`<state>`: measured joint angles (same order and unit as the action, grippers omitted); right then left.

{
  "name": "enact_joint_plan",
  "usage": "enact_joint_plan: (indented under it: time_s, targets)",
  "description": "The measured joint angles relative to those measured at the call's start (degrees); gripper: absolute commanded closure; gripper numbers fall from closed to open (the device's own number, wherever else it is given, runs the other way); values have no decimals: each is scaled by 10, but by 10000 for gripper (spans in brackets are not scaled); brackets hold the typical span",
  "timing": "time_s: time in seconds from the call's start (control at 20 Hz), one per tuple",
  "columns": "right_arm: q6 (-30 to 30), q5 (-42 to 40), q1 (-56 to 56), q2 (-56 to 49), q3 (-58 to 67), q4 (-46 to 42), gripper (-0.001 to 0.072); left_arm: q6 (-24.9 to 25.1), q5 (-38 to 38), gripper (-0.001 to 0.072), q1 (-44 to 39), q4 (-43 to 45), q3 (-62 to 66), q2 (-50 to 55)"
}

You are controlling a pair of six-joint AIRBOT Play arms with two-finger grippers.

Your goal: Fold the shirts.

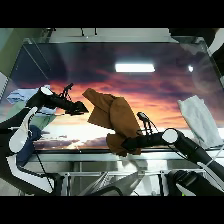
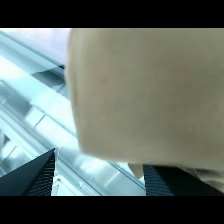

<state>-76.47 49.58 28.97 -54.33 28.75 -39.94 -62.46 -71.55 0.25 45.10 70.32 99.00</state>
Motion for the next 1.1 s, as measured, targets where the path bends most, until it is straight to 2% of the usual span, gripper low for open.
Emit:
enact_joint_plan:
  time_s: [0.5,0.55,0.6,0.65,0.9,1.1]
  targets:
    - [0,14,-5,21,0,-19,133,4,-24,243,-45,-10,1,46]
    - [0,14,-5,21,0,-22,133,5,-24,264,-53,-8,1,45]
    - [0,14,-5,21,0,-26,133,5,-23,621,-61,-4,1,43]
    - [-2,14,-5,21,0,-31,133,5,-20,695,-69,6,0,43]
    - [-40,18,-20,21,0,-82,132,6,-25,695,-82,4,0,39]
    - [-49,1,-21,-3,0,-79,132,4,-37,695,-84,-1,0,38]
